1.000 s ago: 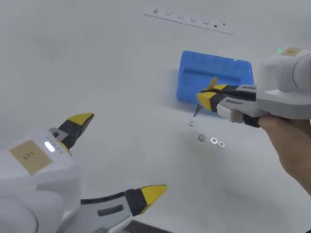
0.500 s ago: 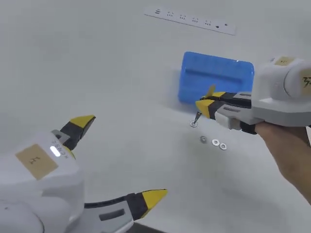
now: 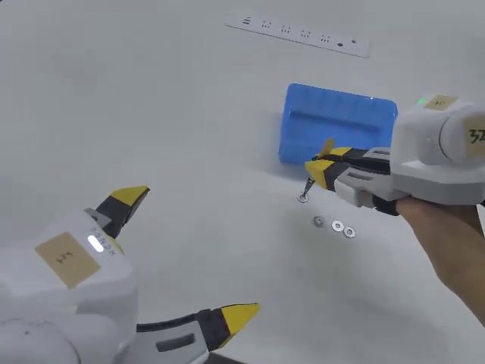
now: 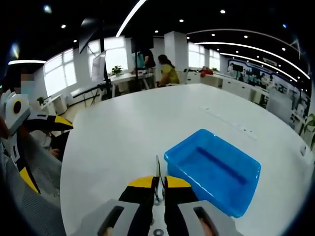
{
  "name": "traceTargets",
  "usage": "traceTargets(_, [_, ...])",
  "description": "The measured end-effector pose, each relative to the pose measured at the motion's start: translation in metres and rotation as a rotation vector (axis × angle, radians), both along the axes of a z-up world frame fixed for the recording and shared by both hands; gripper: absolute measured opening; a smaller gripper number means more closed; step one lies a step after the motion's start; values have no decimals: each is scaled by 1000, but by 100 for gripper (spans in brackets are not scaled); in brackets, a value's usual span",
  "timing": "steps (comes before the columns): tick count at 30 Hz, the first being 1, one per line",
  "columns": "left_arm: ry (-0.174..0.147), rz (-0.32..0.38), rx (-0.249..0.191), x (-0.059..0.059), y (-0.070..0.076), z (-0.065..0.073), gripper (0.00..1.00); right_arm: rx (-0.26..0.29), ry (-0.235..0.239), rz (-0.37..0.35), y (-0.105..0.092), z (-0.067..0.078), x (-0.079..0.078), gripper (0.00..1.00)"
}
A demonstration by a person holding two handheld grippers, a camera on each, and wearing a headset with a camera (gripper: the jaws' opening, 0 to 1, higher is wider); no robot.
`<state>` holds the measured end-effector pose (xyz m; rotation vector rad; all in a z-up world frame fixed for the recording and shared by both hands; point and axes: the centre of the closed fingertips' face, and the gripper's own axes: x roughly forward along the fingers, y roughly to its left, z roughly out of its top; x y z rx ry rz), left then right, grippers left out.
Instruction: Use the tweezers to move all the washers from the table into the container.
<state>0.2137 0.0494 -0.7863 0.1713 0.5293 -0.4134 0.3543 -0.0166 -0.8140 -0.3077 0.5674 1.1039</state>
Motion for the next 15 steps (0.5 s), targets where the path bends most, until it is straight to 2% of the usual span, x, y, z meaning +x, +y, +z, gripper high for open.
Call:
traceTargets(6, [5, -1, 4, 0, 0, -1, 99, 16, 16, -9, 0, -1, 2, 3])
traceTargets(12, [5, -2, 5, 0, 1, -2, 99, 20, 1, -2, 0, -1, -1, 2])
traceTargets(15, [11, -7, 1, -1, 0, -3, 99, 33, 30, -12, -2, -1, 1, 1])
